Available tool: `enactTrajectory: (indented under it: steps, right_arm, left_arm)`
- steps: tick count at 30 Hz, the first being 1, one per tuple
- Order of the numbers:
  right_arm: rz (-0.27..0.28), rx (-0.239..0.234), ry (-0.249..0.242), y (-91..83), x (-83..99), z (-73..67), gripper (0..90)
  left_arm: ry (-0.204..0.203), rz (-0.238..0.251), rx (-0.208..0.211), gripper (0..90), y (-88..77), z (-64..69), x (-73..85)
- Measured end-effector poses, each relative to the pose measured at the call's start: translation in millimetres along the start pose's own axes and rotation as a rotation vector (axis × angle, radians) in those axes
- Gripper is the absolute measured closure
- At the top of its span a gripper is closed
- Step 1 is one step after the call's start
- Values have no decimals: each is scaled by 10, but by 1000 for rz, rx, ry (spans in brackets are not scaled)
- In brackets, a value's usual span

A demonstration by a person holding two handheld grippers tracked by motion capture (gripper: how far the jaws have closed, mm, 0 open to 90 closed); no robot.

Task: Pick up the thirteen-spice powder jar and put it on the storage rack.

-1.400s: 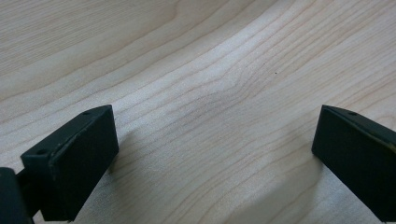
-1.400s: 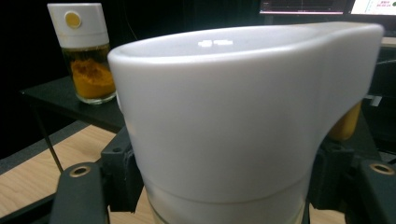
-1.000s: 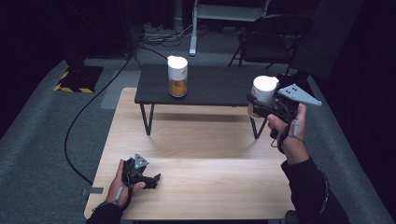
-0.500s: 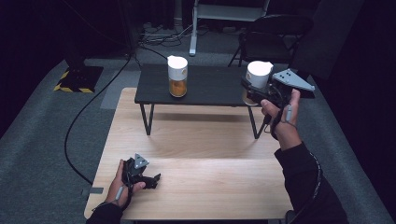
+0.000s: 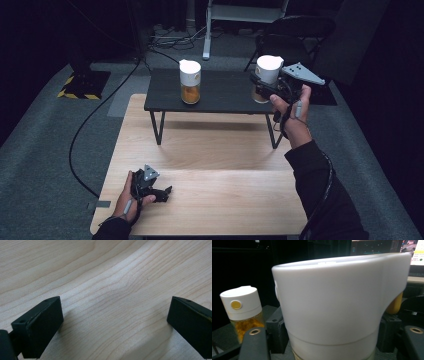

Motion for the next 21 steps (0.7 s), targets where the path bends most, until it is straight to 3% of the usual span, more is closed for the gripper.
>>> enactTrajectory:
  steps: [8, 21]
  right_arm:
    - [-15, 3, 10, 181, 75, 10, 286]
    - [-33, 8, 24, 329, 200, 57, 286]
  left_arm:
    - [0, 0, 0, 5, 0, 0, 0]
    - [0, 0, 0, 4, 0, 1, 0]
Point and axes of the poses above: each handheld gripper's, and its own axes: y roughly forward along the jaws, x roughly out of its underside, z roughly to its right, the point moved 5 cm from there along y, roughly forward along the jaws, and after that the axes turned 5 degrees about -x, right-handed, at the moved point
